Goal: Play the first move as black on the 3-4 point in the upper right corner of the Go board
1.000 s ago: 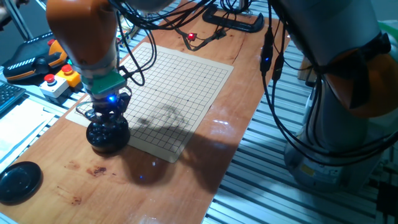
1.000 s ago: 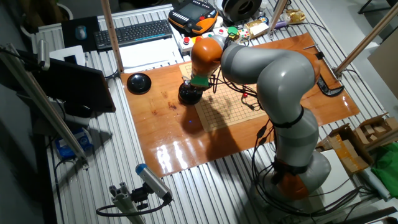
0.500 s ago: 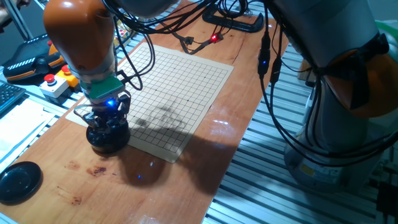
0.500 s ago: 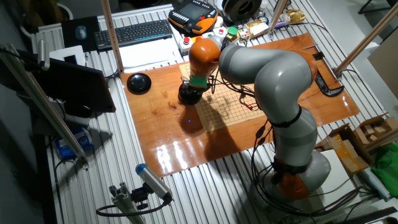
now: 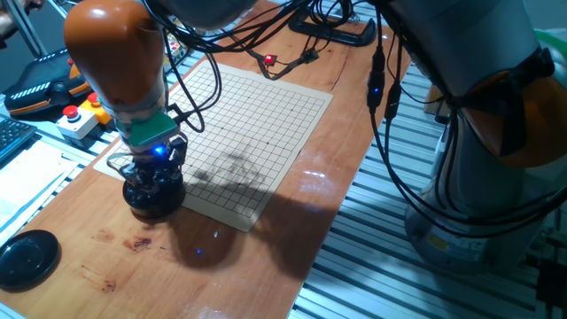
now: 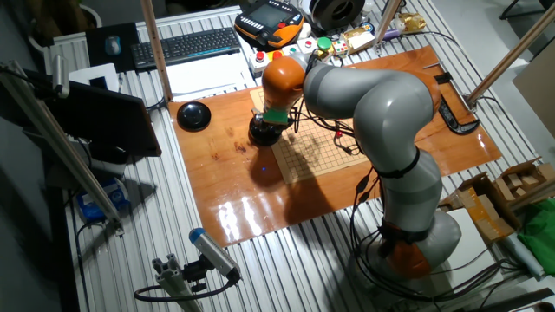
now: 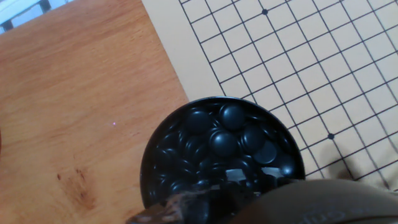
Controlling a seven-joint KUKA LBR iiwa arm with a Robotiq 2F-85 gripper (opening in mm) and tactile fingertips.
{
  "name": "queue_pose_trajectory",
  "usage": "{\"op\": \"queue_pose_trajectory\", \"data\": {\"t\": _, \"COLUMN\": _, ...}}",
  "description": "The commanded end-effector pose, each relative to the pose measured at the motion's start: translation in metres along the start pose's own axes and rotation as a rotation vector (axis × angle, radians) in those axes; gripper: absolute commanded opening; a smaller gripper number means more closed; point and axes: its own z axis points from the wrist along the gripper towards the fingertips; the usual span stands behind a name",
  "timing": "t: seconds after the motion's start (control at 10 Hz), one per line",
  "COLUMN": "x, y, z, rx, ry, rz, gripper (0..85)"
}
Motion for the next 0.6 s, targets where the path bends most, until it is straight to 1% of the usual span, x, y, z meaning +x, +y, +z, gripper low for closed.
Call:
{"op": "queue_pose_trajectory", "data": {"t": 0.0, "x": 0.0013, "y": -0.0004, "z": 0.0012, "rx": 0.001, "ry": -0.003, "rz": 0.000, "gripper": 40.7}}
{"op": "queue_pose_trajectory", "data": {"t": 0.2, "x": 0.0041, "y": -0.0001, "z": 0.0032, "rx": 0.000, "ry": -0.008, "rz": -0.001, "gripper": 40.3}}
{"op": "queue_pose_trajectory", "data": {"t": 0.5, "x": 0.0069, "y": 0.0006, "z": 0.0009, "rx": 0.003, "ry": -0.009, "rz": -0.001, "gripper": 39.0}}
